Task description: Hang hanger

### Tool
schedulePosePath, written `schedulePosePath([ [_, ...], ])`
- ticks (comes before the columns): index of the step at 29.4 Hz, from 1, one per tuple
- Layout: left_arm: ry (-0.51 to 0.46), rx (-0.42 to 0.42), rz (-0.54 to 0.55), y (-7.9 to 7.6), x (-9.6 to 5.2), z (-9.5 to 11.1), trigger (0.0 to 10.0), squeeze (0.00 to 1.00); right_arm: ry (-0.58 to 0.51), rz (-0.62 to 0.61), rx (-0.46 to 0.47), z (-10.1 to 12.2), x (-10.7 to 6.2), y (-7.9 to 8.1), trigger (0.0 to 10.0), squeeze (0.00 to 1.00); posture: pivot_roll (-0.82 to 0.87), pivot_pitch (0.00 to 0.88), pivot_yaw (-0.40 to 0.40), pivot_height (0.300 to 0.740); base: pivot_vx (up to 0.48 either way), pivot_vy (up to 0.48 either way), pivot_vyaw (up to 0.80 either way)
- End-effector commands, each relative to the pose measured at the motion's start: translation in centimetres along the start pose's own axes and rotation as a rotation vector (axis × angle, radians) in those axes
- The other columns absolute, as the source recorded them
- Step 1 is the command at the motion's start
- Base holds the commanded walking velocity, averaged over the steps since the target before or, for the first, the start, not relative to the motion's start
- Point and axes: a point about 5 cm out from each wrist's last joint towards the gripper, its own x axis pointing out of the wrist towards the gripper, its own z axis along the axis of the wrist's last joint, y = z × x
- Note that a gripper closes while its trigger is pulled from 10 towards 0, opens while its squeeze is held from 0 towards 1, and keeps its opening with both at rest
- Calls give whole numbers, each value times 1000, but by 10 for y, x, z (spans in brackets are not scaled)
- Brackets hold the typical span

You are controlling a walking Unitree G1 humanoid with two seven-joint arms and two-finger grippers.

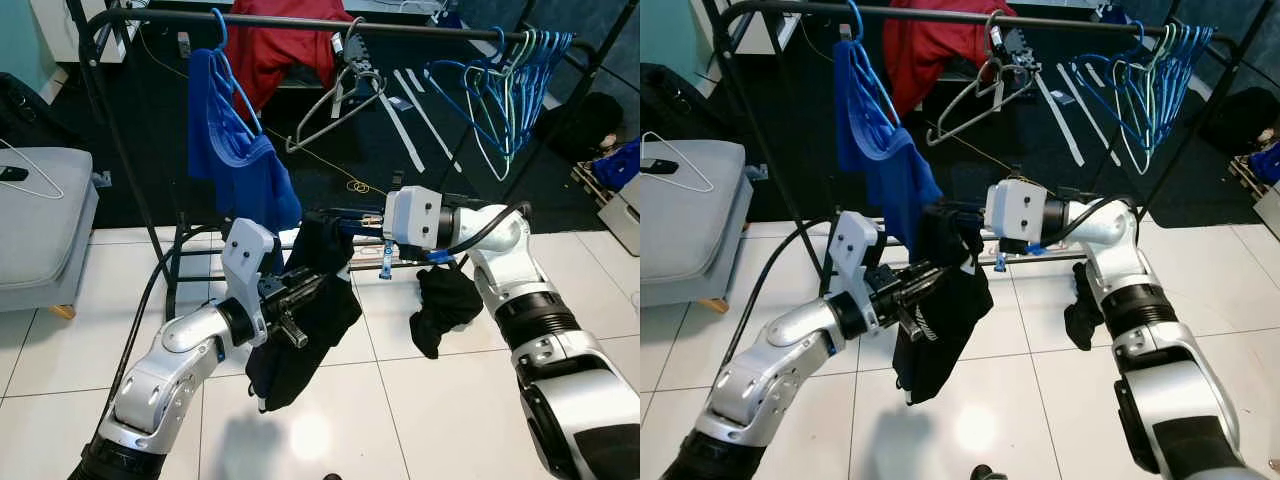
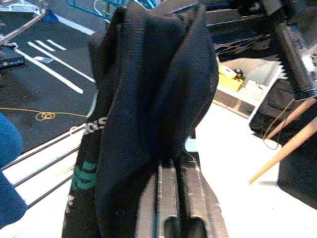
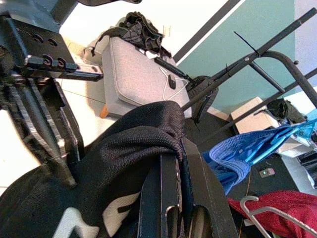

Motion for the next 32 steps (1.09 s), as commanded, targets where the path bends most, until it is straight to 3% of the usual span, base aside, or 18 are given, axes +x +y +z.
schedulePosePath([
  [1, 27, 8, 28, 3, 0, -5, 0, 0, -10, -12, -6, 2, -3, -1, 0, 0, -87, 216, -79, 740, 0, 0, 0],
  [3, 27, 8, 28, 3, 0, -5, 0, 0, -10, -12, -6, 2, -3, -1, 0, 0, -87, 216, -79, 740, 0, 0, 0],
  [8, 25, 53, 126, 22, -6, -2, 0, 0, 33, -33, 2, -3, -7, -2, 0, 0, -86, 218, -79, 740, 0, 0, 0],
  [9, 31, 101, 181, 35, -10, 2, 0, 0, 63, -48, 9, -7, -10, -3, 0, 0, -85, 219, -80, 740, 0, 0, 0],
  [11, 31, 101, 181, 35, -10, 2, 0, 0, 63, -48, 9, -7, -10, -3, 0, 0, -85, 219, -80, 740, 0, 0, 0],
  [12, 48, 224, 224, 57, -22, 12, 0, 0, 124, -85, 30, -14, -19, -3, 0, 0, -81, 220, -80, 740, 0, 0, 0],
  [14, 48, 224, 224, 57, -22, 12, 0, 0, 124, -85, 30, -14, -19, -3, 0, 0, -81, 220, -80, 740, 0, 0, 0],
  [15, 49, 288, 187, 66, -32, 22, 0, 0, 167, -109, 45, -20, -26, -2, 0, 0, -81, 220, -80, 740, 0, 0, 0],
  [16, 49, 288, 187, 66, -32, 22, 0, 0, 167, -109, 45, -20, -26, -2, 0, 0, -81, 220, -80, 740, 0, 0, 0],
  [19, 62, 301, 14, 65, -48, 39, 0, 0, 217, -132, 76, -27, -36, 4, 0, 0, -76, 222, -75, 740, 0, 0, 0],
  [24, 100, 321, -127, 58, -53, 49, 0, 0, 221, -159, 112, -31, -36, 10, 0, 0, -66, 223, -70, 740, 0, 0, 0],
  [32, 93, 367, -180, 52, -50, 57, 0, 0, 191, -199, 127, -29, -31, 12, 0, 0, -65, 223, -63, 740, 0, 0, 0],
])
